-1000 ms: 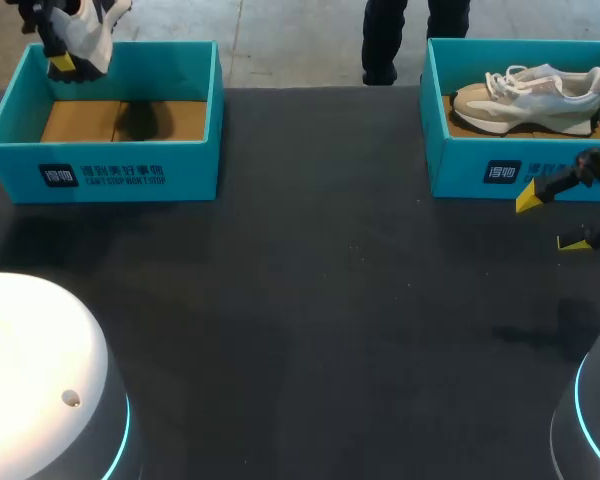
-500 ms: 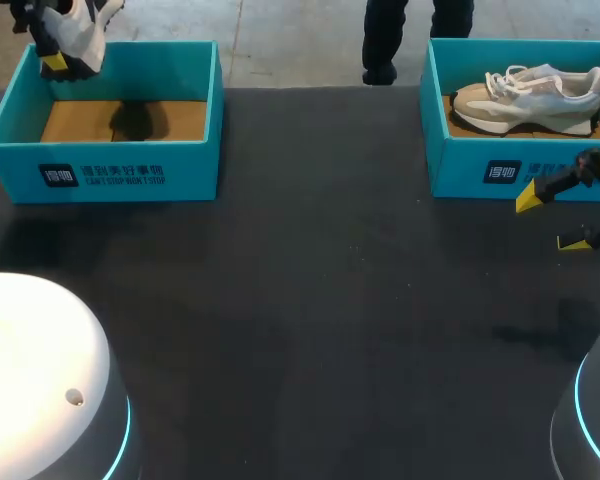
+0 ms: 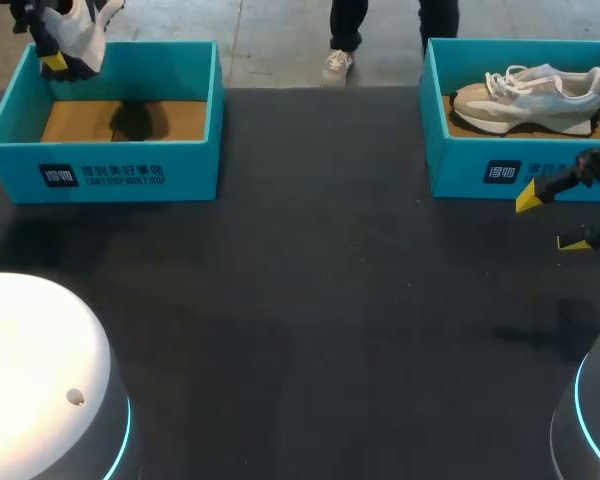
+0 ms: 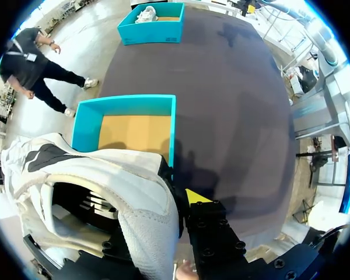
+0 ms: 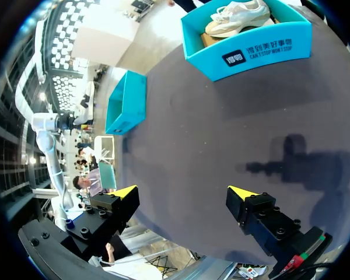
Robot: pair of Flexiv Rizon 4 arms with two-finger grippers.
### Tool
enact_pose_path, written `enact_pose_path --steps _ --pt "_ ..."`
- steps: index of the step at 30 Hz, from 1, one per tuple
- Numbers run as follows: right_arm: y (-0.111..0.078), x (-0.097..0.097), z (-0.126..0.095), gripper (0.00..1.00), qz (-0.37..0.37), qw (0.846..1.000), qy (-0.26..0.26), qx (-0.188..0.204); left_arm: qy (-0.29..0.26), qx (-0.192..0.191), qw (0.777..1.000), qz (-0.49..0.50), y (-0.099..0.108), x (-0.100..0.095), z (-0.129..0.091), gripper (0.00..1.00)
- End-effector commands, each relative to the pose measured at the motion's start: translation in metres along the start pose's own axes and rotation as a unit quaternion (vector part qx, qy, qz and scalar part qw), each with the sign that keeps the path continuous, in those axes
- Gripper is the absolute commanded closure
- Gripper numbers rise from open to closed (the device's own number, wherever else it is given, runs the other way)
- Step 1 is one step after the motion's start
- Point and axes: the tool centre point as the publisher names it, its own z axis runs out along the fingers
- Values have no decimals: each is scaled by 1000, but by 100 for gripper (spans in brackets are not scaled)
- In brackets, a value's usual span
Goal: Take the shoe out of the shoebox, open the shoe tongue, remove and reinsert the insole, then place the shoe into the shoebox
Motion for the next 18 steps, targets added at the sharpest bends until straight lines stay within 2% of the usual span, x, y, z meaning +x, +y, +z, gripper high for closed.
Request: enact_pose_path --steps 1,7,8,9,11,18 --pt "0 0 1 0 1 1000 -2 0 -13 -16 1000 8 8 -7 0 100" --pt "0 0 1 0 1 1000 -2 0 -16 -17 998 57 19 -20 -1 100" --pt "0 0 1 0 1 1000 -2 0 -10 -1 997 81 21 -22 0 100" --pt "0 0 1 0 1 1000 -2 0 -16 -6 996 89 23 -22 0 100" --pt "0 0 1 0 1 1000 -2 0 -18 14 992 121 28 -25 1 100" --pt "0 0 1 0 1 1000 -2 0 -16 19 974 224 54 -37 0 100"
